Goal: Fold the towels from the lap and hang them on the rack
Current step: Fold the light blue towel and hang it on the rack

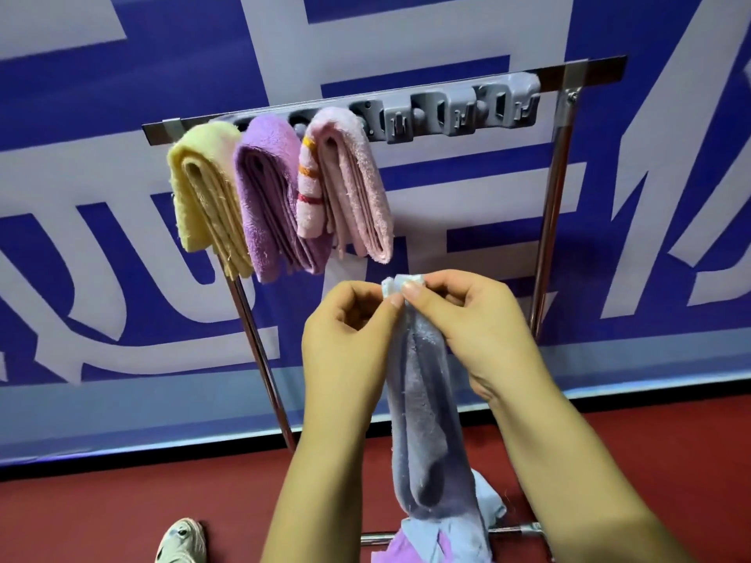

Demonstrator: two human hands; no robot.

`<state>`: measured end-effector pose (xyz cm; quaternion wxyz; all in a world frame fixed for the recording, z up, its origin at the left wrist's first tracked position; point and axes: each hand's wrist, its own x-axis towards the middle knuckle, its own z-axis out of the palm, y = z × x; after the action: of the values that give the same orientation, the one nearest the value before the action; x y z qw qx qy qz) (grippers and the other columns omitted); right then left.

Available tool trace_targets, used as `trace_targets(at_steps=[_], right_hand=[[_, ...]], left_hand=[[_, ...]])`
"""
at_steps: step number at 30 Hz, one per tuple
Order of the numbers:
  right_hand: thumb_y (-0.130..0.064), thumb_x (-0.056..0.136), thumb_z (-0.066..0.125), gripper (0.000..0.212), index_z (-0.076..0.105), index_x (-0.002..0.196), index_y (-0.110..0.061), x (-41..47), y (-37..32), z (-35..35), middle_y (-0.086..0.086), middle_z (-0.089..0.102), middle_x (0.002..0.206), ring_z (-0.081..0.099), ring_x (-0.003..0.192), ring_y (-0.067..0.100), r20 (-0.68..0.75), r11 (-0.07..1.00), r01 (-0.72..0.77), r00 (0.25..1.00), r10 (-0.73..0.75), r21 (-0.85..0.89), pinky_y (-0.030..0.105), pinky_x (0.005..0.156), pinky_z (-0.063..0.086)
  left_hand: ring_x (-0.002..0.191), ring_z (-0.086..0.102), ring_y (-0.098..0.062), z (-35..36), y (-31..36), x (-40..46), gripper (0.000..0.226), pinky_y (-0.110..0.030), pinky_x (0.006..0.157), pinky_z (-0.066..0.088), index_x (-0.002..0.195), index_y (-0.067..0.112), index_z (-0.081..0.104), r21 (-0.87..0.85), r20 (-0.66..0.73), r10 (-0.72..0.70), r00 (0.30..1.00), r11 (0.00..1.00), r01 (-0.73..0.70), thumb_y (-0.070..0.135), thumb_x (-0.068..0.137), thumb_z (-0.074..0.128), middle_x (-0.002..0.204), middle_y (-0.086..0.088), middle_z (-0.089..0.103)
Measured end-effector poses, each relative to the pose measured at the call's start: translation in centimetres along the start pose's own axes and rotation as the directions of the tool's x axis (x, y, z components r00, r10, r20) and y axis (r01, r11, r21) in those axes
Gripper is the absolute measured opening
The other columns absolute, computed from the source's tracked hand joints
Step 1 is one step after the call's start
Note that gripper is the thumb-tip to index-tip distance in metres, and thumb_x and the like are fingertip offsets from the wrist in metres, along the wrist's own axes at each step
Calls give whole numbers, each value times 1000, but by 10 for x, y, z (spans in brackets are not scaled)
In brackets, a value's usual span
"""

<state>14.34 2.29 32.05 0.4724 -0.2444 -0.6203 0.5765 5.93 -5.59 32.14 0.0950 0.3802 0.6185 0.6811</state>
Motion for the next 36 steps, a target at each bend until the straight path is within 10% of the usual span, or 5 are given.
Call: trace_targets(at_steps=[7,19,27,32,36], right_hand=[[-15,87,64,14,74,88,-24,-4,-3,2,-9,75,87,69,84,0,-13,999,13,1000,-13,37,15,73,53],[-12,79,70,23,74,98,-24,-4,-8,-9,-13,73,93,65,92,-4,86,963,186,981,-172,-195,13,83,50],[-12,94,50,18,65,100,-3,1,-16,-20,13,73,91,66,78,16,142,993,-10,990,-7,118,31,74,54],[-12,94,47,19,65,92,-9,2,-24,-19,9,74,88,68,82,18,144,981,13,989,-42,194,31,79,54],[-13,95,47,19,66,91,-9,3,-25,-20,10,74,89,67,81,18,107,975,-1,994,-24,223,32,79,54]], left_hand=[[85,70,-10,2,6,-5,18,-40,84,57,86,27,73,63,64,38,997,997,-42,15,91,60,83,7,74],[92,72,-21,-11,22,-2,81,-36,84,55,84,11,76,-245,265,-135,955,948,203,76,68,30,89,-9,76],[104,59,-3,-42,-5,9,19,-16,86,45,85,36,65,198,302,216,928,939,-283,42,69,73,102,16,62],[119,54,-5,-45,-20,5,18,-27,98,41,85,33,65,249,557,83,827,932,-262,42,70,71,112,17,59],[83,65,-12,-44,-22,1,20,-34,78,52,79,27,59,127,527,-28,849,991,-47,16,71,73,91,6,68]])
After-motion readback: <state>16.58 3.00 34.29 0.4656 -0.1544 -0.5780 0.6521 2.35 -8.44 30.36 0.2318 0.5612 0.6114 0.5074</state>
